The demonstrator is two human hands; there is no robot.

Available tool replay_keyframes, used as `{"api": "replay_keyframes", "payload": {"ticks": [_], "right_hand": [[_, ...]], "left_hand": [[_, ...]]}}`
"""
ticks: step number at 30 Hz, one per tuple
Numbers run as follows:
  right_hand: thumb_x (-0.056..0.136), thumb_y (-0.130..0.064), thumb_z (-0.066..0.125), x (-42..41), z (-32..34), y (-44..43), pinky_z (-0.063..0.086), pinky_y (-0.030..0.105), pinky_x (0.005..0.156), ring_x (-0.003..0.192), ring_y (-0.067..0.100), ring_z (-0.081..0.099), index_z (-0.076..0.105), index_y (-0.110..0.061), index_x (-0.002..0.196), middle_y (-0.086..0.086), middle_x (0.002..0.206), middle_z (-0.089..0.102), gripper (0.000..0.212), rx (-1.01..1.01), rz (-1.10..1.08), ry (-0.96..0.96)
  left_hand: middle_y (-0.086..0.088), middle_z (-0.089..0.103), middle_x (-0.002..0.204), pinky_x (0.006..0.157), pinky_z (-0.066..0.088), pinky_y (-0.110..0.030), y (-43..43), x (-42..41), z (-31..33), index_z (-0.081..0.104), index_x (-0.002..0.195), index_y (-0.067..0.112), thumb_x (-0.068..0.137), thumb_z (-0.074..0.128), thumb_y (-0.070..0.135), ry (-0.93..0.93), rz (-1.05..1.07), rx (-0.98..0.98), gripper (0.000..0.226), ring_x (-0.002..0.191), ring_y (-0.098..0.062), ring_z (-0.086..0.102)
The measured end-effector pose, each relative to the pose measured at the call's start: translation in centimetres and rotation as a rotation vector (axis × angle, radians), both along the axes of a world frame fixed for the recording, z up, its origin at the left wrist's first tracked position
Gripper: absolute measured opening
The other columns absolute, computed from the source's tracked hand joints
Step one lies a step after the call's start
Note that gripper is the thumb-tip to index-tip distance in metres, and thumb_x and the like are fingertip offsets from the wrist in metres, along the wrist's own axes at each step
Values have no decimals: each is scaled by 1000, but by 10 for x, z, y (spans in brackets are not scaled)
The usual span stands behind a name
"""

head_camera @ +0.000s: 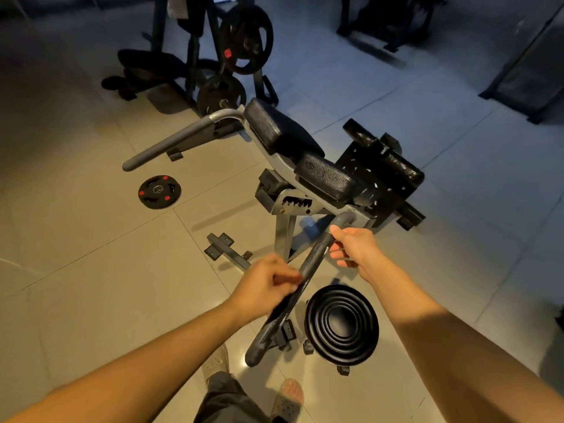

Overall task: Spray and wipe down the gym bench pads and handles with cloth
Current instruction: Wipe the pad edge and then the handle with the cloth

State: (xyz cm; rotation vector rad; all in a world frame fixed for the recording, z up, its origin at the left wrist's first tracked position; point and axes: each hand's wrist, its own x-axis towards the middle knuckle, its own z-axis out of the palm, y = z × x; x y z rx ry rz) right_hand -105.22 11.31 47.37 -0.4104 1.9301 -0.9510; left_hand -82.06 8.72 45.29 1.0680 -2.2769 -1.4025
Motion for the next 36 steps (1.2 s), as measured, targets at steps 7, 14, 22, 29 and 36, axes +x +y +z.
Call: {"api": "replay_keyframes", "payload": {"ticks": [7,14,22,29,36], "right_hand": [[98,-34,67,-9,5,-3,54,31,65,68,16,65,71,-13,93,9,83,72,22,53,34,2],[99,-33,65,-11,7,-1,53,28,63,71,15,64,73,-10,100,9,87,72,23,68,46,-36],[98,-33,68,-8,13,-9,54,32,67,70,17,66,71,-12,96,7,81,73,22,100,50,4],[96,-36,69,-10,2,-6,58,35,74,72,17,69,73,-11,96,8,86,76,26,81,42,13],[95,-38,71,-12,6,-8,58,33,70,69,16,69,73,-13,95,4,78,75,25,88,63,-24]], "left_hand": [[9,57,102,86,42,-7,-13,-47,7,79,110,27,87,78,11,66,49,-132,28,95,-2,56],[-3,66,97,84,57,-51,-5,56,-22,83,89,29,83,81,11,-122,-52,257,18,88,-21,68],[3,60,98,83,47,-25,-36,-57,14,82,104,23,84,80,15,26,33,-133,21,90,-10,57],[8,61,100,93,49,-20,-9,17,-9,80,101,36,84,81,11,-36,-73,32,30,97,0,60],[4,62,97,84,46,-20,-36,-35,12,80,99,35,85,80,19,6,-79,-77,21,90,-7,59]]}}
